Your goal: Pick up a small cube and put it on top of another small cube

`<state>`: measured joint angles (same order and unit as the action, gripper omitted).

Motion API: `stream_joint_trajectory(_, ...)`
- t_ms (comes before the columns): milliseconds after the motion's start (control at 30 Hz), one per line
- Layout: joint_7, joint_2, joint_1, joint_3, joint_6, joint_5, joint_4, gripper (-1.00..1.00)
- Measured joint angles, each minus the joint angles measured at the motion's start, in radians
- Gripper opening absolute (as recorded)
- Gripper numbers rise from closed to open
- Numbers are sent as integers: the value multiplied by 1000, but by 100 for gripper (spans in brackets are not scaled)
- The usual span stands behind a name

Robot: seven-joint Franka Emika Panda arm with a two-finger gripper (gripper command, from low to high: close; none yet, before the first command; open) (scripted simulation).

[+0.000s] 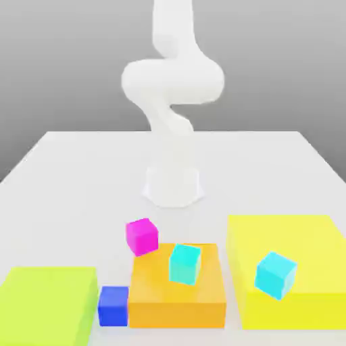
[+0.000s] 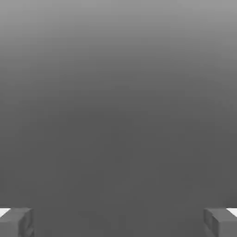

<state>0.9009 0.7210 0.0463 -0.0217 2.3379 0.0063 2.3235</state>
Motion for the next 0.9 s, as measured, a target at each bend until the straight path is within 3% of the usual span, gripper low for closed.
stream_joint_trajectory(467,608,-444,220,-105,214,-21,132,0)
stream_joint_trajectory(900,1179,-853,297,-75,409,-58,254,0)
